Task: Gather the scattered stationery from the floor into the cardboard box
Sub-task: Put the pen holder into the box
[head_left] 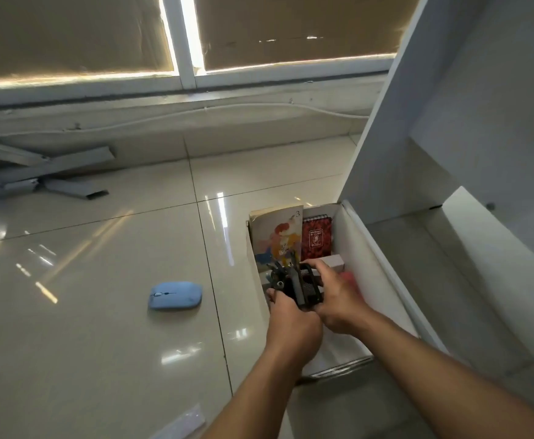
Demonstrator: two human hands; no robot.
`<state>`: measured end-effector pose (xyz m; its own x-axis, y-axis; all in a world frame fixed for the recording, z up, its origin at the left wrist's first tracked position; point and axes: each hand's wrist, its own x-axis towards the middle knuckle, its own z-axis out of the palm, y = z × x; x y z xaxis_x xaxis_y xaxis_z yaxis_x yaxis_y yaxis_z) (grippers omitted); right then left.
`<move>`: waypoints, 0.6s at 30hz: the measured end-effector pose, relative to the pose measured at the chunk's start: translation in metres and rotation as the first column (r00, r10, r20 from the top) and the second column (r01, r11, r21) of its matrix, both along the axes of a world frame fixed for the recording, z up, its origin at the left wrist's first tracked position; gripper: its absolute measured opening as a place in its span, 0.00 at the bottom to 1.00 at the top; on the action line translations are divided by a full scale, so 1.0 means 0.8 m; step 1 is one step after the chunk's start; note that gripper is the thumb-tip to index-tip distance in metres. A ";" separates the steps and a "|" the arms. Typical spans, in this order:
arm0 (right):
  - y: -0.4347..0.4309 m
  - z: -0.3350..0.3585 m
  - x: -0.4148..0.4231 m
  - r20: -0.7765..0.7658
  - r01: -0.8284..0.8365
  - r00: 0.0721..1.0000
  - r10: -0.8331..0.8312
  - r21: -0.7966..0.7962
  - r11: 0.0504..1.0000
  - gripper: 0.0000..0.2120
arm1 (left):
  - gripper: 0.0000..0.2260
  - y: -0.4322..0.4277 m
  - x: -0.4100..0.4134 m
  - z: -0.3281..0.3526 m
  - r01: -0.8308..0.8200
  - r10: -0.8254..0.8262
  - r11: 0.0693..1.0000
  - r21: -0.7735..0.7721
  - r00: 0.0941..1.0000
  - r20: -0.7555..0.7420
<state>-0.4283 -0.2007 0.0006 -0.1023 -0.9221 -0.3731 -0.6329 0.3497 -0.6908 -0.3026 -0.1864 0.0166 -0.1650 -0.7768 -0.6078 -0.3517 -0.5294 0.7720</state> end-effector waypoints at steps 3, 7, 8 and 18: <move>-0.006 -0.011 0.003 0.002 -0.011 1.000 0.011 0.035 0.999 0.37 | 0.43 -0.005 -0.008 -0.011 -0.045 0.044 0.997 0.060 0.999 0.028; -0.011 -0.010 0.005 0.014 -0.036 0.999 0.035 0.072 0.997 0.38 | 0.45 -0.001 -0.014 -0.013 -0.109 0.107 0.991 0.071 0.994 0.039; -0.011 -0.009 0.004 0.014 -0.047 0.999 0.046 0.075 0.996 0.38 | 0.44 0.000 -0.015 -0.014 -0.129 0.126 0.989 0.071 0.991 0.044; -0.011 0.003 0.019 0.042 -0.102 0.994 0.097 0.120 0.988 0.38 | 0.41 0.024 -0.018 0.024 -0.144 0.133 0.981 0.129 0.987 0.088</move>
<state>-0.4130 -0.2091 0.0027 0.0032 -0.8743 -0.4854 -0.6440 0.3695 -0.6699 -0.3169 -0.1675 0.0356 -0.0092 -0.6988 -0.7153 -0.3247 -0.6745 0.6630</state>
